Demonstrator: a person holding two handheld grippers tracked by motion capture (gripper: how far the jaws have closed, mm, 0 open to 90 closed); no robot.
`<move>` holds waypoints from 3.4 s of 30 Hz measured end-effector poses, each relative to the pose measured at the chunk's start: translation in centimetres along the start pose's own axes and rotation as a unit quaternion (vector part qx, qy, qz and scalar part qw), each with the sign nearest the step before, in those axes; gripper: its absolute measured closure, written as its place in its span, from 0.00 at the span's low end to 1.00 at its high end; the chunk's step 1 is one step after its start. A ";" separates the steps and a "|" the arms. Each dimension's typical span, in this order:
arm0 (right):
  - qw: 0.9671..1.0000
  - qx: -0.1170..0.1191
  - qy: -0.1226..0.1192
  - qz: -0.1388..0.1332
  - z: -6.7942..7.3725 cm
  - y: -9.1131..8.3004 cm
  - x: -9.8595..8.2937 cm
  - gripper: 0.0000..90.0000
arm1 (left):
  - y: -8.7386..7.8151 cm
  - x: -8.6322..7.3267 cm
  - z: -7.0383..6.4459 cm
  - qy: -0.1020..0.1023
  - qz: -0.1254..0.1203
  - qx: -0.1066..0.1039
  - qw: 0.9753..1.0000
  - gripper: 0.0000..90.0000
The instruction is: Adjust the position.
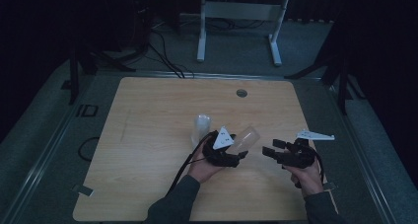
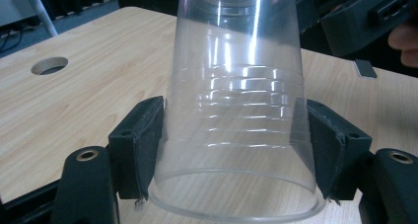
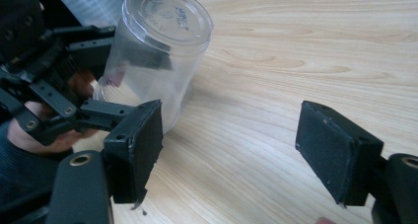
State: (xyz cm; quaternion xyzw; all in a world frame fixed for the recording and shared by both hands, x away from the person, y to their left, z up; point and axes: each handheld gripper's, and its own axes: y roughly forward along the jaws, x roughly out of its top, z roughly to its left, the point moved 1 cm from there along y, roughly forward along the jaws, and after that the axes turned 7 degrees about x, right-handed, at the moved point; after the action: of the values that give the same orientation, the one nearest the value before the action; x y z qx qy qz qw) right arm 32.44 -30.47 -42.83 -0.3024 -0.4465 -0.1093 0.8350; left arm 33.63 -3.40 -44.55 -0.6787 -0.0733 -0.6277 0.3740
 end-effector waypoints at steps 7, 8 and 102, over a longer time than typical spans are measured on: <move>0.999 -0.017 -0.028 0.018 0.3 -0.5 0.7 0.28 | -0.1 0.2 0.0 0.011 0.006 -0.006 1.000 0.34; 0.999 -0.022 -0.034 0.023 0.3 -0.5 0.8 0.28 | -0.1 0.2 0.0 0.013 0.006 -0.006 1.000 0.34; 0.878 -0.057 -0.345 0.326 5.9 0.1 6.8 0.42 | 0.4 2.5 -1.2 0.149 0.111 -0.087 0.979 0.34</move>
State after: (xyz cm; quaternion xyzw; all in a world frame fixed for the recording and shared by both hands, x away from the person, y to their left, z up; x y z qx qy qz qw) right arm 32.36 -26.28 -34.90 -0.4968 -0.5754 0.2546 0.5978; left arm 33.36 -5.35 -42.52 -0.6115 0.1140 -0.6803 0.3876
